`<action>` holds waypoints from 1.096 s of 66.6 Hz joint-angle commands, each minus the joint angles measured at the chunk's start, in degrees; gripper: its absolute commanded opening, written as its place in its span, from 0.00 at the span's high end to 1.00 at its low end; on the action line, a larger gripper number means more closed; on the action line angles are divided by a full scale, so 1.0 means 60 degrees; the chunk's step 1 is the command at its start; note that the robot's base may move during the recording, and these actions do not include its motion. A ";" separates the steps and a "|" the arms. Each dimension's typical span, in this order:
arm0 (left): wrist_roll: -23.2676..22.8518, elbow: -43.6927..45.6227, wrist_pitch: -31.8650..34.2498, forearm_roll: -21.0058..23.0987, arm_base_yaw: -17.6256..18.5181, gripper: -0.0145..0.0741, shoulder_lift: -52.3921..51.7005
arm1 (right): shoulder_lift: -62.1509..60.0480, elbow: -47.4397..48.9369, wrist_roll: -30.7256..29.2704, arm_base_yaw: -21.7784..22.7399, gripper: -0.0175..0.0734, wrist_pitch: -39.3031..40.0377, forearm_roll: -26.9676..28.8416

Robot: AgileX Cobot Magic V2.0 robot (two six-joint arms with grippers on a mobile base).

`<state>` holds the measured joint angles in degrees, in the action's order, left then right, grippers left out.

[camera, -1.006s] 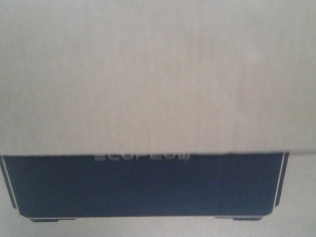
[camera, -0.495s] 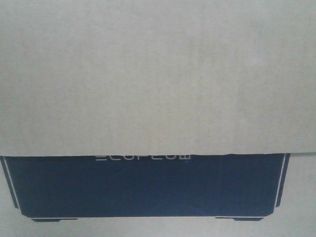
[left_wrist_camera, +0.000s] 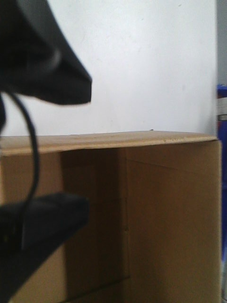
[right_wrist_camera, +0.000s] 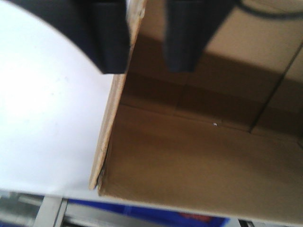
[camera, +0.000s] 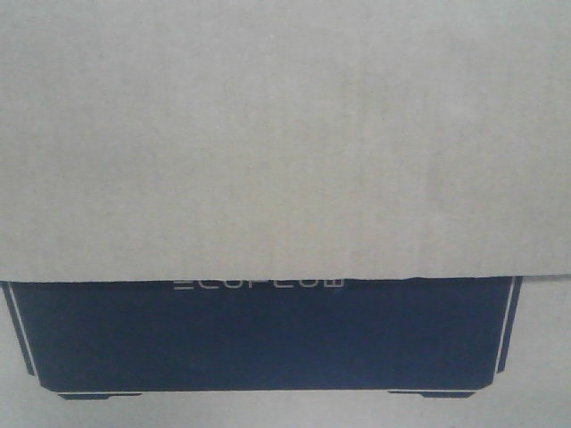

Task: Grab box from left shelf to table start
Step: 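Withdraw both grippers upward away from the box walls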

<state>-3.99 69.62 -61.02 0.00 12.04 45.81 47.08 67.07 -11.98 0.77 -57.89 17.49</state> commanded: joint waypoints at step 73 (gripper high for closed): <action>0.0003 -0.7575 0.3771 -0.0761 0.0043 0.94 -0.7472 | -0.7750 -0.7233 -0.0006 0.0001 0.74 0.4049 -0.1365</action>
<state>-3.99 22.75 -44.08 -4.28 12.04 0.19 -0.23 22.16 -11.85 0.77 -39.26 9.64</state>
